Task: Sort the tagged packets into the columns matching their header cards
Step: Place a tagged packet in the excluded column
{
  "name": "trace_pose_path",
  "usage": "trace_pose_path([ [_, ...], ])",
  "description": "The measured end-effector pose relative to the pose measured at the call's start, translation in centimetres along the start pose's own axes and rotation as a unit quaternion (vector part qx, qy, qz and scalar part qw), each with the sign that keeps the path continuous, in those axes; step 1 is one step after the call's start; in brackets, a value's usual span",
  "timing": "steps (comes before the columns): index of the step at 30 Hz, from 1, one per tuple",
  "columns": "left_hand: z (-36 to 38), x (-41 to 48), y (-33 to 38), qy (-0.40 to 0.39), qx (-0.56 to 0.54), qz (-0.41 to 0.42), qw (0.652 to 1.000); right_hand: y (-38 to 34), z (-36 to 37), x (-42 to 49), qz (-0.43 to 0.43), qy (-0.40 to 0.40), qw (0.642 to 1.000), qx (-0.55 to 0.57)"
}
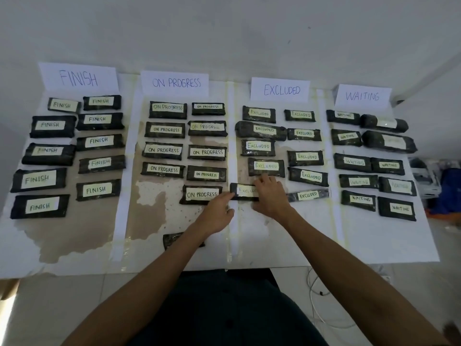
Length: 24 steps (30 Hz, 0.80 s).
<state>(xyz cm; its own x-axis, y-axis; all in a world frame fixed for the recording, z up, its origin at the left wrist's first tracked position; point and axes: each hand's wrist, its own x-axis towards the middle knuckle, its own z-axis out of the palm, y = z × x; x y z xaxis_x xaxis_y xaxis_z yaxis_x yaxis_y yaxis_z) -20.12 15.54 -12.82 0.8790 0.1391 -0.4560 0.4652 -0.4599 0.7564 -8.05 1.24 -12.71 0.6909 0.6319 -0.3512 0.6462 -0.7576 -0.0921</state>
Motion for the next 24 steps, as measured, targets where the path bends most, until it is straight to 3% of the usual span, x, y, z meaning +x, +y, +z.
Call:
trace_pose_path([
  [10,-0.4,-1.1,-0.6,0.033,-0.012,0.041,0.999,1.5,0.4,-0.4,0.011,0.048,0.999,0.012],
  [17,-0.5,-1.5,-0.2,0.035,0.007,0.048,0.998,2.0,0.5,-0.7,0.021,0.03,0.999,0.0],
  [24,-1.8,-5.0,-2.2,0.074,0.045,0.051,0.995,-2.1,0.0,-3.1,-0.059,0.045,0.997,0.03],
])
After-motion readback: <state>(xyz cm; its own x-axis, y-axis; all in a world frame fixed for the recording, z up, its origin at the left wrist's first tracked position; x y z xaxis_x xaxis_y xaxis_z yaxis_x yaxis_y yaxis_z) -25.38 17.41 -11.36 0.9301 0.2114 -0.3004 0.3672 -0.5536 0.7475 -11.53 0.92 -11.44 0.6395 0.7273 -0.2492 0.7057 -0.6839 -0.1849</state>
